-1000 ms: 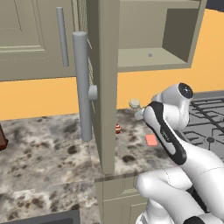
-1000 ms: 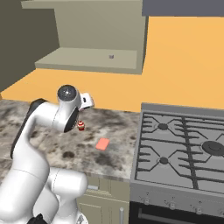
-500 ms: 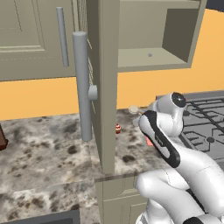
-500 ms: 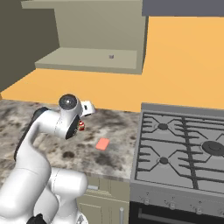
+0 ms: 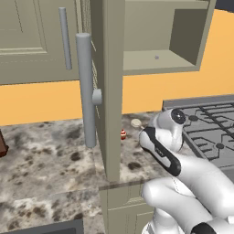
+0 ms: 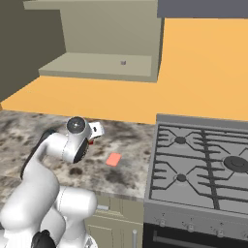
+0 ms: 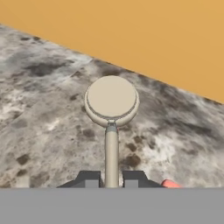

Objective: Pick the dish brush and bar soap from the cabinet and place them on the counter.

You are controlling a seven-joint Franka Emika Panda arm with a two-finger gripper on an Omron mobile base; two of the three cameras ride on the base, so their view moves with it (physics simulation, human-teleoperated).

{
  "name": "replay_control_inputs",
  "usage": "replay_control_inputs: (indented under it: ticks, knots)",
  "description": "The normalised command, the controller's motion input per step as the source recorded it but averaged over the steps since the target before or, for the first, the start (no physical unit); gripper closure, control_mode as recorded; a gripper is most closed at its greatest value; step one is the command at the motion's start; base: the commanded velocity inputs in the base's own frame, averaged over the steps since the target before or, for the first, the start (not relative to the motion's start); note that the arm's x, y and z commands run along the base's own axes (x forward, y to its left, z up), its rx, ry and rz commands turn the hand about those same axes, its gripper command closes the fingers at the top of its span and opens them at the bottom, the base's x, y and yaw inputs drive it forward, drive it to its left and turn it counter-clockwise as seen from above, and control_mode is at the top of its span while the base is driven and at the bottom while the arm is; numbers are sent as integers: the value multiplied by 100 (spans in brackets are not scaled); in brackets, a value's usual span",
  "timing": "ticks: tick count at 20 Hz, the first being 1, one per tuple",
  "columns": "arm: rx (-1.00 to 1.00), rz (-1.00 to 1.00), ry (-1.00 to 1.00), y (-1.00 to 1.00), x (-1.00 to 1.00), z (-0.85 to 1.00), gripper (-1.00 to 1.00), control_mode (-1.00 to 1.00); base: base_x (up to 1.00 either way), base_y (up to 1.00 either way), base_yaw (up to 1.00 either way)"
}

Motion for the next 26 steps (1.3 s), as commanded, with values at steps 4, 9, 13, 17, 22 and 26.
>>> replay_control_inputs:
  ticks: [4, 9, 13, 17, 22, 26]
  knots:
    - [-2, -1, 0, 6, 17, -36, 100, -100, 0, 0, 0]
    - [-3, -1, 2, 5, 22, -31, 100, -100, 0, 0, 0]
    - [-2, 0, 2, 0, 20, -36, 100, -100, 0, 0, 0]
    - [-1, 0, 0, 0, 14, -42, 100, -100, 0, 0, 0]
    - [0, 0, 0, 5, 15, -33, 100, -100, 0, 0, 0]
    - [0, 0, 0, 9, 8, -25, 100, -100, 0, 0, 0]
